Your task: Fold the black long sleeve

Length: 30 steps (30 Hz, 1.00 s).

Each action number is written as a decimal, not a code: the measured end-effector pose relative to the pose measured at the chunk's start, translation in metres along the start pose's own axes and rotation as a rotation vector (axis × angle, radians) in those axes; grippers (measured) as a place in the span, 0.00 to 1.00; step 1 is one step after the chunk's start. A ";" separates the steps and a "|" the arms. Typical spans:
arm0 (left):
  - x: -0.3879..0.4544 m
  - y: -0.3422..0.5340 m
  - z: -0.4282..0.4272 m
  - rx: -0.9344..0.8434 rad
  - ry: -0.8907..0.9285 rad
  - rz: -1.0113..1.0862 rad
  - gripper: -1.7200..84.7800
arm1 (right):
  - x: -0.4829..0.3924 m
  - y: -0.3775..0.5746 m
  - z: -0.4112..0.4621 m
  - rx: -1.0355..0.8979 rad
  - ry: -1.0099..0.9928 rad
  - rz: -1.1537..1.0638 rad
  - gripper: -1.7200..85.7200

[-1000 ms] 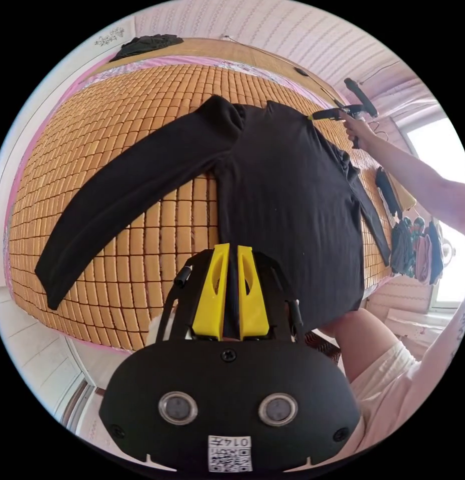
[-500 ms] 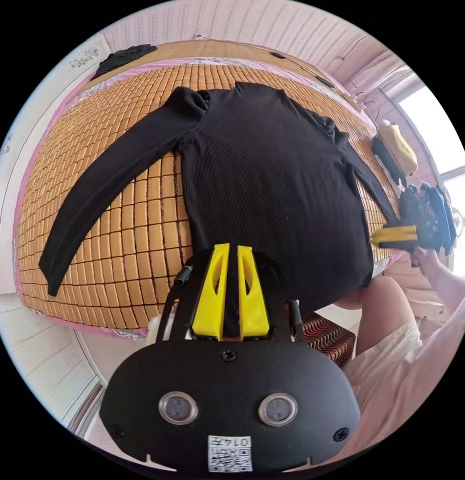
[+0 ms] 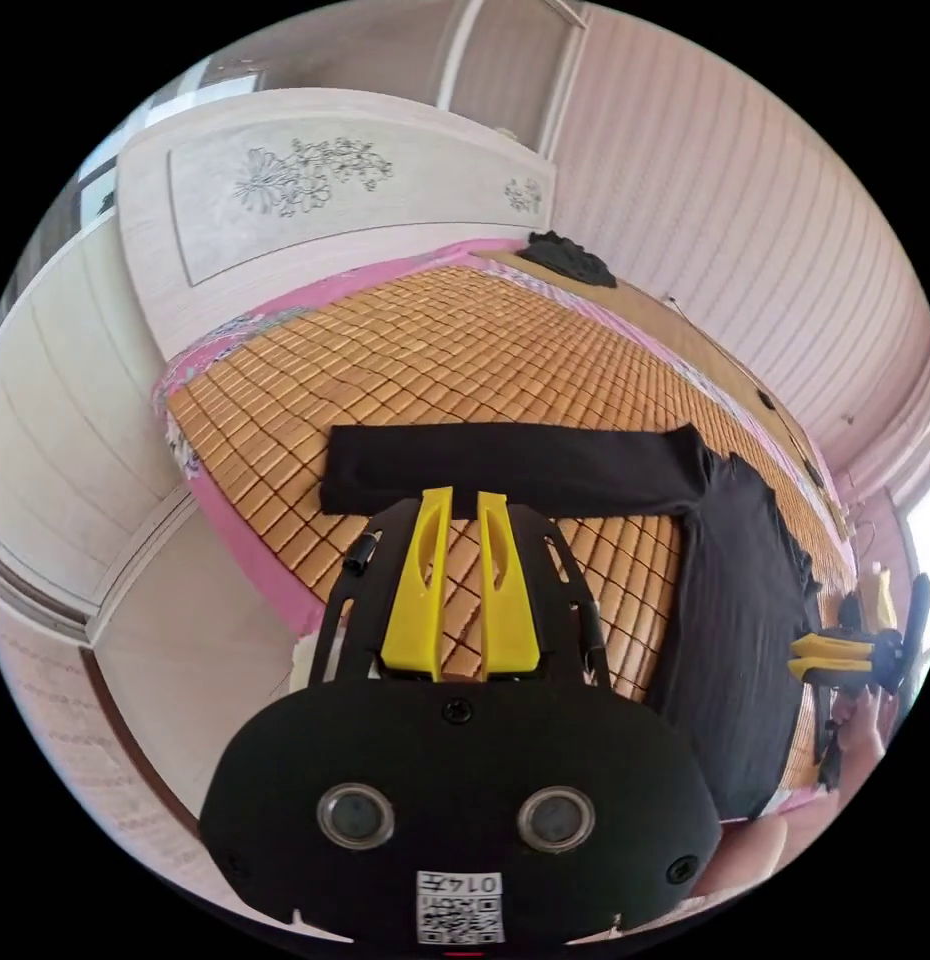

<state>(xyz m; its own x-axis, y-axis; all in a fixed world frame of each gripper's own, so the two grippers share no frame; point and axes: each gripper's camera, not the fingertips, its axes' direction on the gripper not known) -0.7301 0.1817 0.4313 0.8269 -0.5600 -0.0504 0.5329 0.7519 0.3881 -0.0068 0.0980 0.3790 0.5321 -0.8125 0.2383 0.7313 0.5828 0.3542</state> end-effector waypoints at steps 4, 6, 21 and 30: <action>-0.062 0.004 0.002 -0.001 -0.007 -0.173 0.09 | -0.048 -0.100 0.019 0.008 -0.038 -0.176 0.12; -0.092 0.010 0.010 -0.051 -0.005 -0.221 0.10 | -0.075 -0.141 0.033 -0.009 -0.008 -0.268 0.13; -0.112 0.018 0.036 -0.138 0.058 -0.089 0.05 | -0.216 -0.322 0.213 -0.253 0.064 -0.550 0.08; -0.051 0.015 -0.017 0.140 0.206 0.056 0.01 | -0.164 -0.270 0.145 -0.035 -0.007 -0.431 0.01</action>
<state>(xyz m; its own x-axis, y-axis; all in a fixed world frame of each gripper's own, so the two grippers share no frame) -0.7612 0.2268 0.4242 0.8812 -0.4255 -0.2059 0.4670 0.7161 0.5188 -0.3531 0.0715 0.3752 0.1722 -0.9817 0.0810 0.9002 0.1902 0.3918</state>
